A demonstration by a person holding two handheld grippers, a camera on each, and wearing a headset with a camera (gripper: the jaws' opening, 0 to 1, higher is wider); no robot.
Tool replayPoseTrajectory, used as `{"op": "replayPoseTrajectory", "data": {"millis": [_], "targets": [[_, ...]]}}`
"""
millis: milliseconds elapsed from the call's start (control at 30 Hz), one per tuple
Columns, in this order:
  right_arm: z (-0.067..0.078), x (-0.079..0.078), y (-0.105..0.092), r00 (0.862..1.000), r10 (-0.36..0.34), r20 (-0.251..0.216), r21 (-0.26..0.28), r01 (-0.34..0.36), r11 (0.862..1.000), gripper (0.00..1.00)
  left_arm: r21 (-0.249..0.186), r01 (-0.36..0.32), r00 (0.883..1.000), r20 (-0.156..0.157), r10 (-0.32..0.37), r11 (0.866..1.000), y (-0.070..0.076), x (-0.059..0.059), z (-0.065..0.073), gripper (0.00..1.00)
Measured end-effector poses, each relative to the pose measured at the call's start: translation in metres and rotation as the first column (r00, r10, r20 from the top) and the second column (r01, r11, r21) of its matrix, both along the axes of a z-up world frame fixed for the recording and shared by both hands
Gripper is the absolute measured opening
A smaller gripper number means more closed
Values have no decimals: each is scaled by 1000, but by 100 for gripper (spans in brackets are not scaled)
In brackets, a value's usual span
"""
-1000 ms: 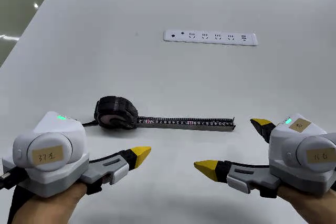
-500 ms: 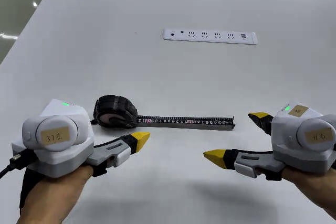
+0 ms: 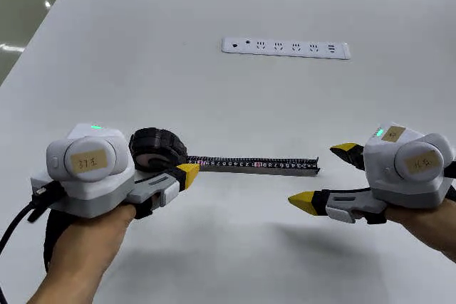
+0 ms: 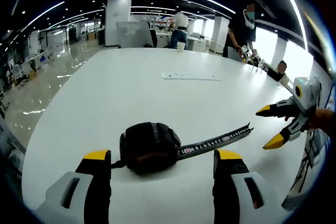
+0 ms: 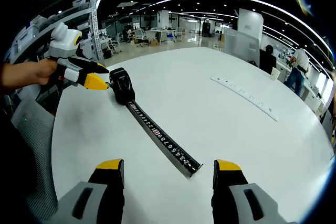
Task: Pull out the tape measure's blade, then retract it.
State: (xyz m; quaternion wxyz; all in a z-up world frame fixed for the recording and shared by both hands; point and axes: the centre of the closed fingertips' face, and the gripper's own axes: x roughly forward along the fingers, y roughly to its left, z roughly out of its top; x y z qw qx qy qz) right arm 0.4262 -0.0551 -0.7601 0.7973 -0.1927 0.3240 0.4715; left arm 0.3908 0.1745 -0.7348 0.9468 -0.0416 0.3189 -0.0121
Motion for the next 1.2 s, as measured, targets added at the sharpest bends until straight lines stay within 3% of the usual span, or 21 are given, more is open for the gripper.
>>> {"op": "replayPoseTrajectory", "data": {"millis": [433,600,900,1200], "targets": [[-15,10,-1,993,116,-23,-77,-117,990,56,-8,-56,998,-39,55,998,6,13,-11,73],[-20,12,0,986,165,-32,-91,-167,982,46,-5,-64,996,-62,64,998,7,15,-17,71],[-27,19,-1,978,204,-52,-123,-209,970,38,-34,-86,992,-96,82,996,11,19,-26,68],[-34,20,-6,957,271,-100,-160,-284,945,26,-48,-93,991,-106,88,995,13,24,-27,65]]}}
